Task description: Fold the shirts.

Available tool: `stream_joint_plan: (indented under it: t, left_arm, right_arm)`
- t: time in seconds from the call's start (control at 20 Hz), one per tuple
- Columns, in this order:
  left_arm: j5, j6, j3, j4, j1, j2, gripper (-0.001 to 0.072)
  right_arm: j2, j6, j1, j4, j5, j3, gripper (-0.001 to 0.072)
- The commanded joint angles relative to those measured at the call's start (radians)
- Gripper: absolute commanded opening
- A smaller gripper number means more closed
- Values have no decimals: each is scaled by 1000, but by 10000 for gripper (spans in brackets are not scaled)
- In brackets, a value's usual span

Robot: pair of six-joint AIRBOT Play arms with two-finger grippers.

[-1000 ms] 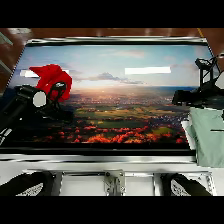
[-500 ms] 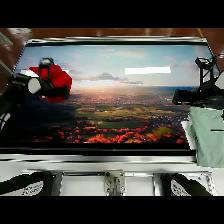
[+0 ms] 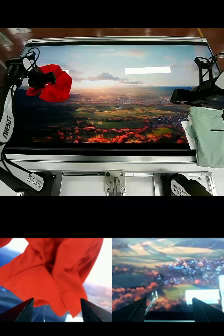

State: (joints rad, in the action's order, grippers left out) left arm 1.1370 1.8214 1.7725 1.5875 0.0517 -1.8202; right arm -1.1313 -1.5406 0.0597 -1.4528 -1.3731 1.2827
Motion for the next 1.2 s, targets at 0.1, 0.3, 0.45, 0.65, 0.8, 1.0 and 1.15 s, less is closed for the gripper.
stream_joint_plan:
  t: [0.1, 0.3, 0.45, 0.65, 0.8, 1.0, 1.15]
  left_arm:
    - [-23, -3, 47, -43, 28, -138, 709]
    - [-26, -1, 47, -43, 31, -174, 599]
    - [11, -5, 62, -63, 29, -163, 40]
    - [59, -103, 93, -146, -6, -18, 40]
    - [73, -165, 93, -148, -94, 213, 40]
    - [77, -195, 93, -148, -275, 534, 40]
    - [120, -140, 92, -148, -448, 670, 40]
  right_arm:
    - [0, -10, -1, 35, -9, 1, 680]
    - [0, -15, -1, 87, -16, 1, 680]
    - [0, -15, -1, 117, -18, 1, 680]
    - [0, -14, -1, 116, -18, 1, 679]
    - [3, 5, 0, 101, -35, 2, 679]
    - [73, 54, -1, -13, -138, 8, 679]
    - [179, 61, 0, -72, -189, 8, 679]
